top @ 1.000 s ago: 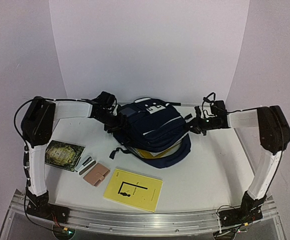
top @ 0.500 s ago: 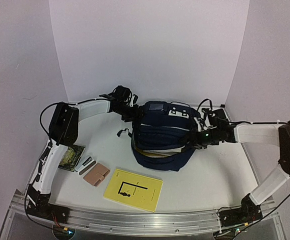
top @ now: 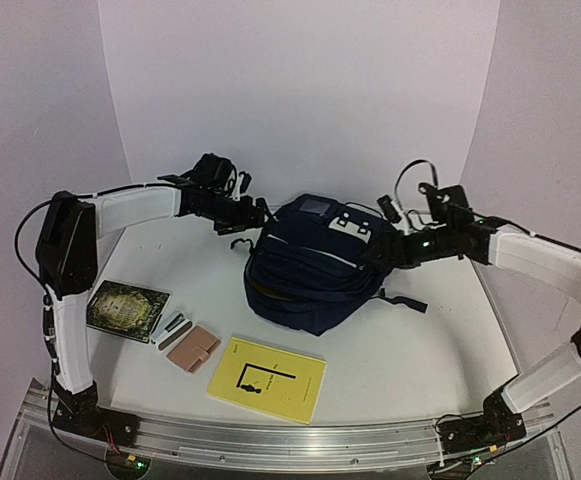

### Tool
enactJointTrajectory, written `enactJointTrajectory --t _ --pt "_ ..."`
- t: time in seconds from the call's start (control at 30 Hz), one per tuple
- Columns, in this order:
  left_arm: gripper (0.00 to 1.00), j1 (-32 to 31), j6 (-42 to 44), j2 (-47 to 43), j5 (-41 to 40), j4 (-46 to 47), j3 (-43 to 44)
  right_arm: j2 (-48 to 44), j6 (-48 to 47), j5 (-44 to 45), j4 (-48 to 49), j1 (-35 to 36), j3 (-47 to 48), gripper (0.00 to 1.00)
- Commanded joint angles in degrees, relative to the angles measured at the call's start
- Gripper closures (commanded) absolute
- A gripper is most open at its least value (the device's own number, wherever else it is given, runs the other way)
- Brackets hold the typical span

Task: Pack the student bag
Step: Adjust the student bag at the center of the board.

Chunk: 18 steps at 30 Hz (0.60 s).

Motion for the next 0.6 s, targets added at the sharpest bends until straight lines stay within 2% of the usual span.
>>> enactJointTrajectory --t 0.0,0.1,0.2,0.33,0.43,0.57 --pt "0.12 -2.51 3.70 -5.19 1.35 1.94 -5.47 -1.81 -12.44 4.27 -6.40 -7.89 -2.53 0.25" --pt "0.13 -6.65 7.32 -6.41 -1.52 1.31 -7.39 3.04 -14.76 5.59 -6.90 -10.87 -1.14 0.28" --pt "0.13 -9.38 6.79 -6.20 -4.24 -1.20 -7.69 10.61 -14.45 4.82 -8.00 -11.99 1.27 0.25" --pt "0.13 -9.53 0.73 -7.39 -4.23 0.24 -13.17 16.91 -15.03 1.79 -7.60 -12.20 2.92 0.18" --pt "0.12 -9.53 -2.30 -6.27 -3.82 1.63 -16.62 21.74 -13.78 -2.29 -5.24 -12.15 4.66 0.18" --pt "0.12 -9.06 -3.05 -1.50 -2.53 3.29 -15.64 25.45 -10.42 -6.34 -0.17 -9.61 3.48 0.20"
